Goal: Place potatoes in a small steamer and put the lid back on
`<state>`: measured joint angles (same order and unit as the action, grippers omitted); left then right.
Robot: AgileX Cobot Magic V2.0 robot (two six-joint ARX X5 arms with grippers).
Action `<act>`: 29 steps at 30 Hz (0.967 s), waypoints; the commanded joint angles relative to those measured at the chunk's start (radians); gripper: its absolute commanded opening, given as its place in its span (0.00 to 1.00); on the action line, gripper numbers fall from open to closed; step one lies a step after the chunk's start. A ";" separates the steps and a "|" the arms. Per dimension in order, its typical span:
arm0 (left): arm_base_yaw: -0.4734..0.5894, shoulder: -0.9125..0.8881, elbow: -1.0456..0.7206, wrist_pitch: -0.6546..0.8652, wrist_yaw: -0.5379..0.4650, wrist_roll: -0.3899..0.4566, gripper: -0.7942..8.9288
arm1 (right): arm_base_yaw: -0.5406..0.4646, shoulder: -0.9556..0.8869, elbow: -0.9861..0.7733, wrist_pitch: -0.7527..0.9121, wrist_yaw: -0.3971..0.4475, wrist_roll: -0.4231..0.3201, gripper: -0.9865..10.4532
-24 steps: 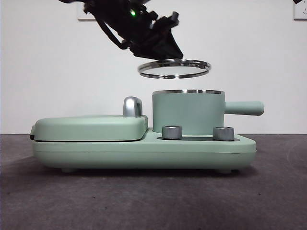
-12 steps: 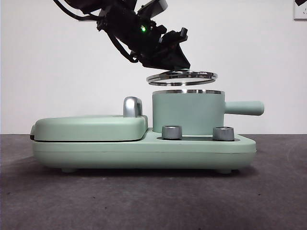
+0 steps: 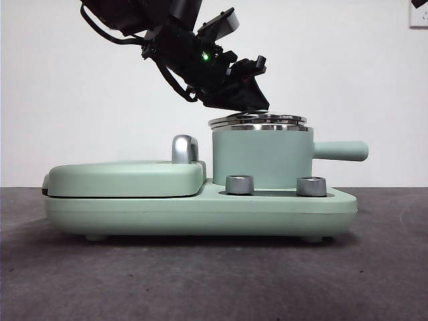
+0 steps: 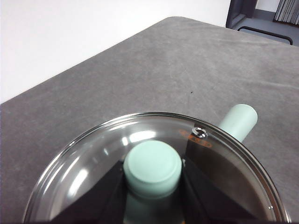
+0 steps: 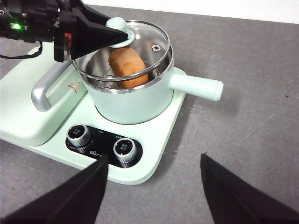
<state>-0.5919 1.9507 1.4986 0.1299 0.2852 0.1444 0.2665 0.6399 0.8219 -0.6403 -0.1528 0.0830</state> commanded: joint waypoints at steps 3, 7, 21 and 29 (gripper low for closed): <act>-0.013 0.022 0.036 0.027 0.016 0.004 0.10 | 0.002 0.006 0.005 0.003 0.013 0.007 0.35; -0.013 0.032 0.036 0.027 0.027 0.004 0.10 | 0.002 0.006 0.005 0.003 0.027 0.007 0.35; -0.021 0.038 0.036 0.004 0.027 0.005 0.10 | 0.002 0.006 0.005 0.003 0.027 0.007 0.35; -0.023 0.038 0.036 -0.026 0.027 0.012 0.10 | 0.002 0.006 0.005 0.003 0.027 0.007 0.35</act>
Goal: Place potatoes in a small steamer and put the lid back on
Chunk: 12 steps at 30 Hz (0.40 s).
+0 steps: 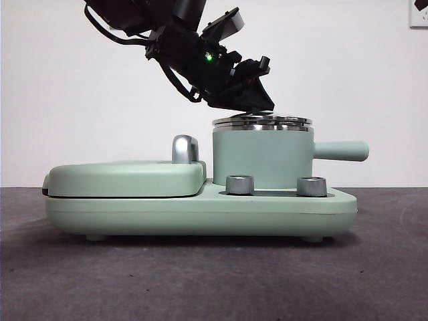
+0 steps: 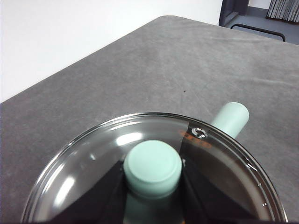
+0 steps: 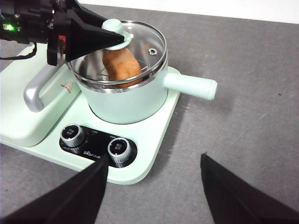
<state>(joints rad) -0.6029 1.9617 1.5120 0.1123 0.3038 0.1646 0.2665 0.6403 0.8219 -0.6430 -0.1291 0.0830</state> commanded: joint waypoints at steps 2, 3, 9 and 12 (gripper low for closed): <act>-0.012 0.027 0.023 -0.016 0.009 -0.006 0.10 | 0.002 0.005 0.005 0.006 0.003 0.007 0.35; -0.012 0.027 0.023 -0.021 0.008 -0.002 0.10 | 0.002 0.005 0.005 0.006 0.003 0.007 0.35; -0.013 0.027 0.023 -0.018 0.008 0.004 0.10 | 0.002 0.005 0.005 0.005 0.003 0.007 0.35; -0.013 0.027 0.023 -0.014 0.008 0.004 0.11 | 0.002 0.005 0.005 0.005 0.003 0.007 0.35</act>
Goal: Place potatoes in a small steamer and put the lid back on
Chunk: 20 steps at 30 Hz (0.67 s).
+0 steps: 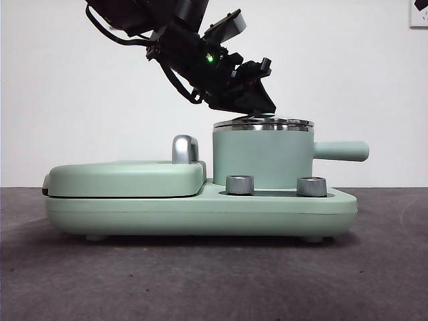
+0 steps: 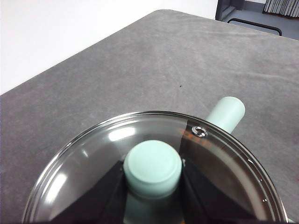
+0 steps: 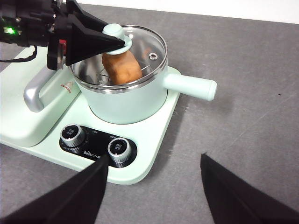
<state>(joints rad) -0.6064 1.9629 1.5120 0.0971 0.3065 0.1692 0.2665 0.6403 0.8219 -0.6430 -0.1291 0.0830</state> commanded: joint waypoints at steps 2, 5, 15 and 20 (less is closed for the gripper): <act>-0.009 0.026 0.023 0.001 0.005 -0.001 0.16 | 0.002 0.005 0.005 0.005 0.003 0.007 0.35; -0.009 0.026 0.023 0.001 0.005 -0.001 0.31 | 0.002 0.005 0.005 0.005 0.003 0.007 0.35; -0.008 -0.014 0.023 -0.026 0.005 -0.032 0.35 | 0.002 0.005 0.005 0.005 0.003 0.007 0.35; 0.005 -0.089 0.023 -0.150 0.013 -0.085 0.35 | 0.002 0.005 0.005 0.006 0.003 0.006 0.35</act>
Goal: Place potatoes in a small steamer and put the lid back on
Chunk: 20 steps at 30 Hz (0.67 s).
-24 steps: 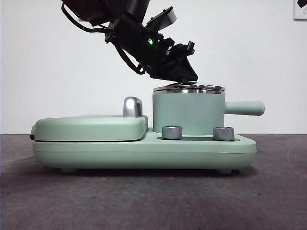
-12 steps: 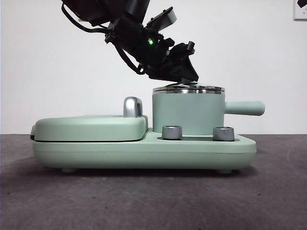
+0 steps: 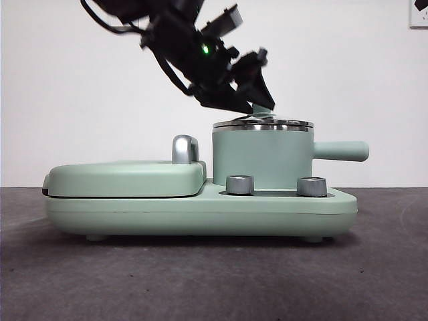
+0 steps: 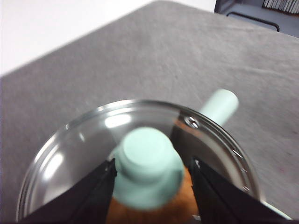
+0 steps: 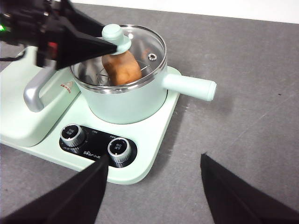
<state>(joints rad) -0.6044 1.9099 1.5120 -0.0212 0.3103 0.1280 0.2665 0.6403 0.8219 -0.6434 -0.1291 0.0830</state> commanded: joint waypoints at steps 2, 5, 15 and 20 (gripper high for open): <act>0.018 -0.071 0.023 -0.089 0.035 -0.072 0.35 | 0.002 0.005 0.005 0.008 0.003 0.006 0.35; 0.043 -0.120 0.022 -0.155 0.057 -0.135 0.35 | 0.002 0.005 0.005 0.006 0.003 0.004 0.35; 0.171 -0.288 -0.012 -0.268 0.115 -0.174 0.35 | 0.002 0.005 0.005 0.005 0.002 0.004 0.35; 0.236 -0.404 -0.117 -0.275 0.117 -0.173 0.35 | 0.002 0.005 0.005 -0.006 -0.001 0.004 0.35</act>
<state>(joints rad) -0.3687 1.5066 1.3994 -0.2966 0.4198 -0.0422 0.2665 0.6403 0.8219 -0.6518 -0.1303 0.0830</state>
